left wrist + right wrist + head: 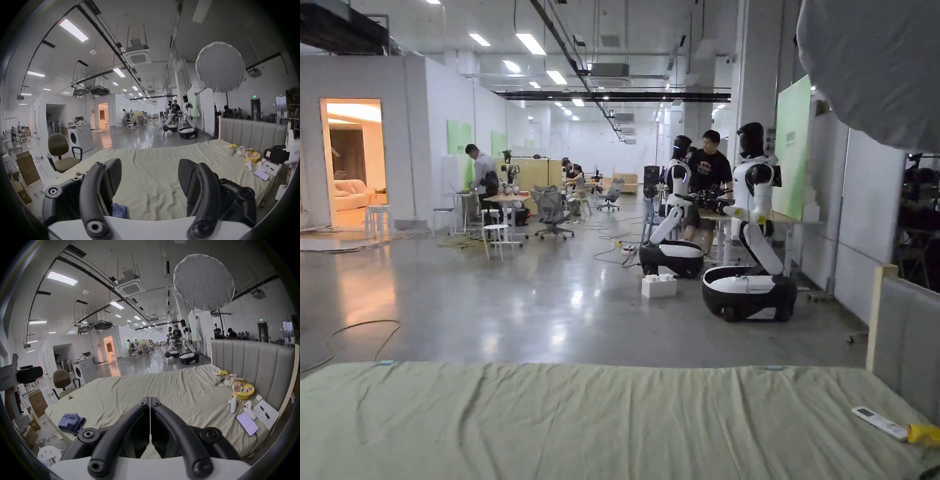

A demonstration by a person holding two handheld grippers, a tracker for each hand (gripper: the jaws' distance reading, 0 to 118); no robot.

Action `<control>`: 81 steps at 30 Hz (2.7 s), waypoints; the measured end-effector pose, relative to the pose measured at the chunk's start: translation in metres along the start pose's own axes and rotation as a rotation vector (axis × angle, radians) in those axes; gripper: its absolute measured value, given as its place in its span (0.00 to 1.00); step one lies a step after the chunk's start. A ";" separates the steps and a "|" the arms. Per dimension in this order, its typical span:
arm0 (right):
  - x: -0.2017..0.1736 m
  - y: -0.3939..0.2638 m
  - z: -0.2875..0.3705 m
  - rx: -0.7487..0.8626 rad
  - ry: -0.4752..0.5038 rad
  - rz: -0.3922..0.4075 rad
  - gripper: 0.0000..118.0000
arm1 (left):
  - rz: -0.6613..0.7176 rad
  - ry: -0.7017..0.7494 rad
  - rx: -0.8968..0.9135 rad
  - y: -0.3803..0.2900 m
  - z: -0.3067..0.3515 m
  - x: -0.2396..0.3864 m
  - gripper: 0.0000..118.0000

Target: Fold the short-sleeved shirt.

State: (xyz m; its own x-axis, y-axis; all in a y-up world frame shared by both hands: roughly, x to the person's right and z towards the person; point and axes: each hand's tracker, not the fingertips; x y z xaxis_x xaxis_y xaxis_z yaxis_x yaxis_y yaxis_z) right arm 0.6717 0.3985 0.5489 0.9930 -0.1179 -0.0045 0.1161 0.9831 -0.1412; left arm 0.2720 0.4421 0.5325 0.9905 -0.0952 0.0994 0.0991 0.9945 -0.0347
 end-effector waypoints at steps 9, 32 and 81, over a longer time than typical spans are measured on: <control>-0.012 0.010 0.012 0.055 0.002 0.074 0.01 | -0.105 -0.032 0.078 -0.015 0.024 0.013 0.01; -0.031 0.013 0.017 0.106 0.001 0.112 0.01 | -0.018 -0.084 0.030 -0.017 0.031 0.013 0.01; -0.048 0.048 0.024 0.020 -0.174 -0.153 1.00 | 0.046 -0.094 0.078 -0.011 0.034 0.014 1.00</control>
State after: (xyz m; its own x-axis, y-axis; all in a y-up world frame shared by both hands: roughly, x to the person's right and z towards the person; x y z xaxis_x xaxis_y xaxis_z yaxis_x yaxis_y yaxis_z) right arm 0.6303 0.4550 0.5664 0.9522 -0.2420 0.1864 0.2646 0.9583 -0.1076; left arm 0.2816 0.4309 0.5684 0.9802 -0.0483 0.1920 0.0421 0.9985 0.0361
